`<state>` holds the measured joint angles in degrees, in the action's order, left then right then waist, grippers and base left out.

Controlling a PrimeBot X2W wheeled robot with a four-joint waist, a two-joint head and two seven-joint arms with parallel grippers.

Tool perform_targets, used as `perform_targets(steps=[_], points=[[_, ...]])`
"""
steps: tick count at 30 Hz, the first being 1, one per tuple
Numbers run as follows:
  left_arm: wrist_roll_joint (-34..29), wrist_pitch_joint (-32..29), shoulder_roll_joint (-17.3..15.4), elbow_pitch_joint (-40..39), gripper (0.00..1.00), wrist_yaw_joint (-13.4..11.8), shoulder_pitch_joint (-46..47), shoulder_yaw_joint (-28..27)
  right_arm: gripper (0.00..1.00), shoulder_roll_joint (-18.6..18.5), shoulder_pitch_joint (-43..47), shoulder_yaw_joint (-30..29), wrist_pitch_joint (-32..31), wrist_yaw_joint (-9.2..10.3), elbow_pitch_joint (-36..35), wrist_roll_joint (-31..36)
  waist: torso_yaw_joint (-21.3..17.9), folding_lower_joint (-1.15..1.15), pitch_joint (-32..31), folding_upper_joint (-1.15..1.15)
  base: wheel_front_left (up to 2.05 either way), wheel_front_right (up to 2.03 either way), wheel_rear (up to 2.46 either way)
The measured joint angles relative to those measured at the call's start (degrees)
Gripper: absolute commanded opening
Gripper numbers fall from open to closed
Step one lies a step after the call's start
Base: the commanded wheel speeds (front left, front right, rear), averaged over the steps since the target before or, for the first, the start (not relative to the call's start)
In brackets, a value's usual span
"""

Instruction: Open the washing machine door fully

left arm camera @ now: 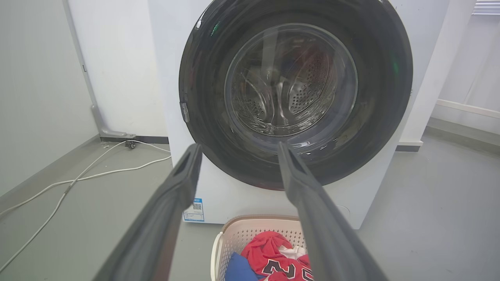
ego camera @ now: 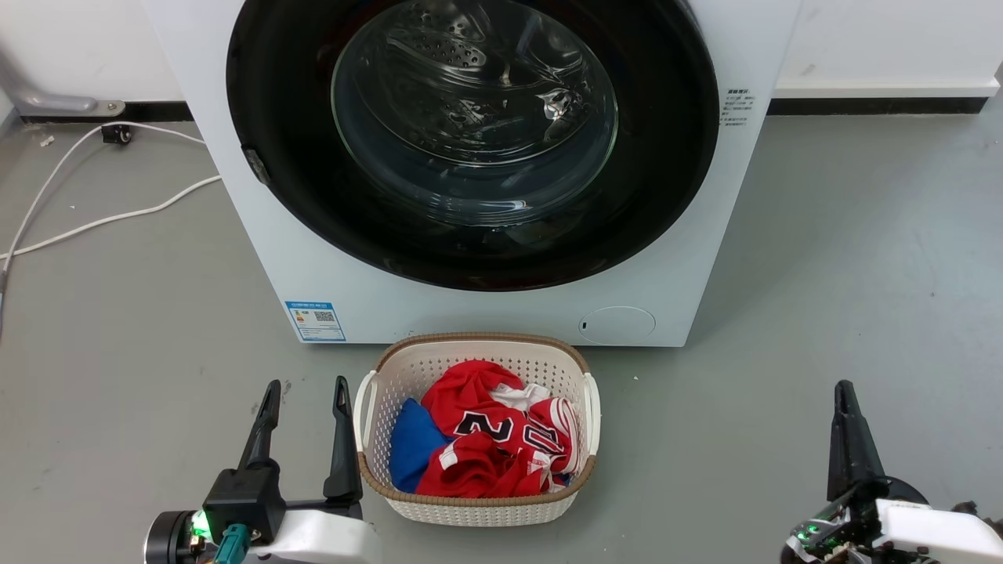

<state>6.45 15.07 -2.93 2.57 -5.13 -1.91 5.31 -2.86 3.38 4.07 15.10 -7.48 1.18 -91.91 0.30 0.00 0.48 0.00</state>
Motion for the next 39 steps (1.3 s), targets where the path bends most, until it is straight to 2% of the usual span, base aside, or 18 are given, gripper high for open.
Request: perform_targets(steps=[2, 6, 11, 16, 39], points=[[0.07, 0.0, -0.01, 0.02, 1.0, 0.0, -0.02, -0.03, 0.0, -0.04, 0.05, 0.91, -0.02, 0.0, -1.63, -6.44, 0.03, 0.0, -0.01, 0.0, 0.0, 0.0, 0.0], [0.19, 0.0, 0.0, 0.03, 1.0, 0.0, -0.02, -0.03, 0.0, -0.03, 0.78, -0.18, -4.09, 0.0, -3.91, -10.89, 0.09, 0.0, -0.03, 0.0, 0.0, 0.0, 0.0], [-0.1, 0.0, 0.0, 0.16, 1.0, -0.01, -0.02, -0.02, 0.0, -0.04, 1.66, -1.81, -10.27, 0.0, -5.69, -8.5, 0.09, 0.0, -0.08, 0.0, 0.0, 0.0, 0.0], [-0.15, 0.0, 0.0, 0.16, 1.0, -0.08, -0.05, -0.14, 0.0, -0.04, 2.84, -2.98, -13.72, 0.0, -6.87, -9.81, 0.0, 0.0, -0.22, 0.0, 0.0, 0.0, 0.0], [-0.86, 0.0, 0.0, -0.18, 1.0, -0.52, -0.15, -0.32, 0.0, -0.03, 2.97, -3.21, -14.64, 0.0, -5.46, -8.86, -0.1, 0.0, 0.3, 0.0, 0.0, 0.0, 0.0]])
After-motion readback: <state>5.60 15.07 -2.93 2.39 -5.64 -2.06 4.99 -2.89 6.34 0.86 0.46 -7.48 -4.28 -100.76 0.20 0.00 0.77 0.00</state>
